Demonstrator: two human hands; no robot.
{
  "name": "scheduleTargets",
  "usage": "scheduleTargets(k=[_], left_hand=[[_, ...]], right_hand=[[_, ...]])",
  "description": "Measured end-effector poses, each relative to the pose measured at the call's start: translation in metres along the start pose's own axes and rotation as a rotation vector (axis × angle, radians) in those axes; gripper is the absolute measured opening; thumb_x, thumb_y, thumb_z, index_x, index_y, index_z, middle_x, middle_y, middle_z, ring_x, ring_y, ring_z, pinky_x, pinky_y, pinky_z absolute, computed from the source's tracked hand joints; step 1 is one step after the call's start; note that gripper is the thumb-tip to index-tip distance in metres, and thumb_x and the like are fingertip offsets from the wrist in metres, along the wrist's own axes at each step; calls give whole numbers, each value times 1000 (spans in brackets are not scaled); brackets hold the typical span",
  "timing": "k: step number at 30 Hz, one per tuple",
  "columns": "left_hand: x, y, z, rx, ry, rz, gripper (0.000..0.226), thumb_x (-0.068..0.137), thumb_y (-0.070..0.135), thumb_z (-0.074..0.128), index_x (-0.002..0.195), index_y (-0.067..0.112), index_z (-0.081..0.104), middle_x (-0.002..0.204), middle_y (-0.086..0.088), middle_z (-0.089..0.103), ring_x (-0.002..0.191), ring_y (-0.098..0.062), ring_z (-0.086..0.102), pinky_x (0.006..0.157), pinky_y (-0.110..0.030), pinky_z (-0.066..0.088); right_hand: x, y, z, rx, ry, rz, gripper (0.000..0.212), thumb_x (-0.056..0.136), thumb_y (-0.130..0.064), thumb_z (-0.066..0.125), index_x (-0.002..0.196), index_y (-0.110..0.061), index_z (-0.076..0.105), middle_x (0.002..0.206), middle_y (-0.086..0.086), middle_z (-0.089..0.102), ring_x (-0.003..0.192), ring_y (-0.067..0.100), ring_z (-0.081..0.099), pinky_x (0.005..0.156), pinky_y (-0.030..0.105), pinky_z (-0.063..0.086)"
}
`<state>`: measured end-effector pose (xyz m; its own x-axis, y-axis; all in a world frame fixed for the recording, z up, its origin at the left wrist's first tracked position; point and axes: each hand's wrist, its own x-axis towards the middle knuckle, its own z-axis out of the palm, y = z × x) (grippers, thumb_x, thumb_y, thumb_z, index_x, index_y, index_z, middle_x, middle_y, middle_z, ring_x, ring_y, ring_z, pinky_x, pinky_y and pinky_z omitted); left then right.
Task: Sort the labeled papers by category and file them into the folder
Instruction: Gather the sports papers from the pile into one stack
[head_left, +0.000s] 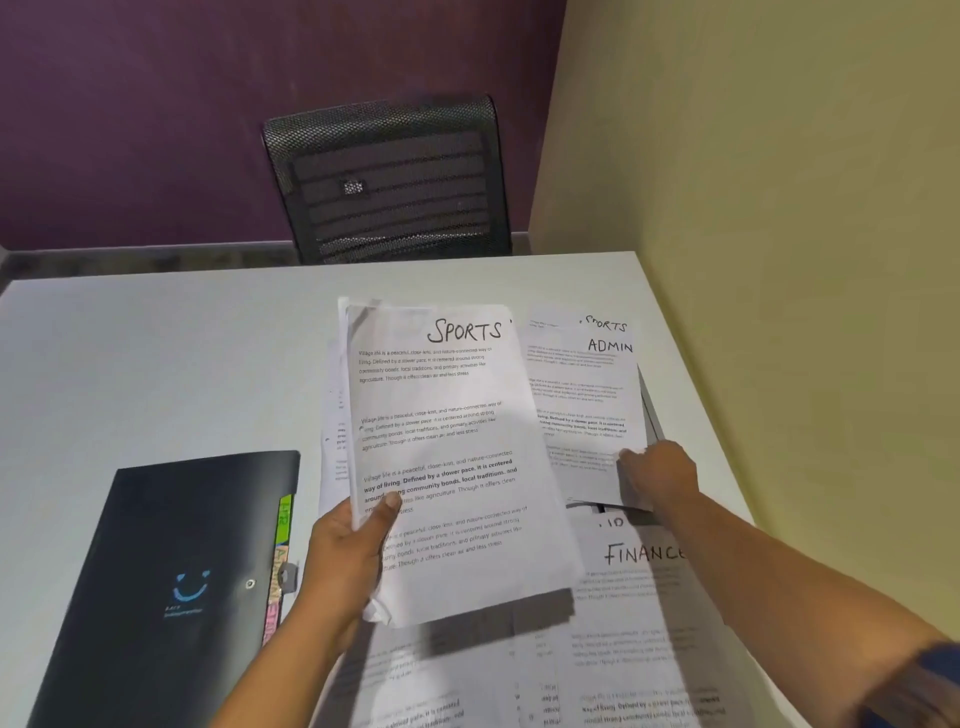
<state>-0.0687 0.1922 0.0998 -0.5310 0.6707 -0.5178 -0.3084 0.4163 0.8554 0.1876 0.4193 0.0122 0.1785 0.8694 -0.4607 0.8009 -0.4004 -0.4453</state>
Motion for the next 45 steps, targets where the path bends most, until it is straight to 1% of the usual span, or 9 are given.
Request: scheduleTargets(k=[2, 5, 13, 21, 25, 30, 36, 42, 45], left_hand=[[12, -1, 0, -43, 7, 1, 25, 91, 23, 64, 110, 8, 69, 87, -9, 79, 74, -21, 76, 85, -58, 56], [26, -4, 2, -85, 11, -21, 19, 93, 22, 65, 107, 11, 71, 98, -11, 78, 92, -32, 75, 91, -55, 55], [47, -13, 9, -83, 41, -44, 14, 92, 22, 66, 101, 14, 72, 92, -9, 79, 92, -33, 74, 87, -48, 56], [49, -16, 15, -90, 29, -50, 13, 93, 22, 65, 101, 13, 72, 94, -9, 79, 91, -29, 74, 87, -44, 56], [50, -17, 14, -93, 33, -43, 14, 92, 22, 66, 100, 13, 72, 93, -9, 79, 91, -30, 74, 83, -41, 56], [50, -18, 12, -121, 25, -39, 14, 93, 21, 65, 101, 13, 72, 94, -9, 79, 91, -27, 75, 80, -38, 56], [55, -26, 5, -133, 40, -44, 15, 92, 21, 66, 100, 10, 73, 95, -13, 78, 94, -34, 73, 90, -49, 55], [69, -43, 2, -105, 26, -53, 16, 89, 26, 69, 101, 17, 74, 91, -12, 74, 84, -29, 66, 87, -47, 54], [83, -57, 0, -51, 31, -62, 15, 90, 27, 69, 102, 19, 73, 75, -10, 69, 67, -25, 56, 68, -32, 52]], right_hand=[[7, -2, 6, -70, 12, 44, 38, 82, -43, 63, 91, -6, 60, 93, 12, 66, 77, 28, 63, 69, 34, 56], [14, -4, 14, -116, 24, 86, 62, 73, -51, 72, 111, -6, 51, 102, 8, 60, 97, 35, 63, 81, 41, 56], [27, -10, 15, 48, -57, 101, 6, 78, -9, 67, 80, -5, 63, 88, 10, 69, 73, 24, 61, 59, 24, 46], [12, -7, 14, 414, -62, 104, 26, 72, 10, 66, 89, -9, 68, 91, 7, 71, 81, 24, 67, 68, 29, 59], [1, -19, 15, 571, -132, -15, 7, 88, -10, 67, 92, -6, 72, 94, 9, 75, 84, 26, 72, 75, 38, 62], [-1, -33, 17, 646, -183, -77, 21, 97, -26, 59, 103, -10, 72, 101, 9, 76, 87, 24, 72, 71, 35, 61], [4, -43, 19, 847, -197, 176, 28, 97, -31, 57, 89, -8, 71, 84, 14, 73, 72, 28, 68, 53, 28, 53], [13, -37, 35, 306, 83, 65, 39, 78, -32, 70, 55, -14, 45, 55, 1, 52, 46, 17, 44, 47, 21, 33], [13, -40, 40, 127, 98, 72, 39, 66, -47, 71, 70, -11, 56, 71, 6, 63, 56, 22, 58, 45, 22, 40]])
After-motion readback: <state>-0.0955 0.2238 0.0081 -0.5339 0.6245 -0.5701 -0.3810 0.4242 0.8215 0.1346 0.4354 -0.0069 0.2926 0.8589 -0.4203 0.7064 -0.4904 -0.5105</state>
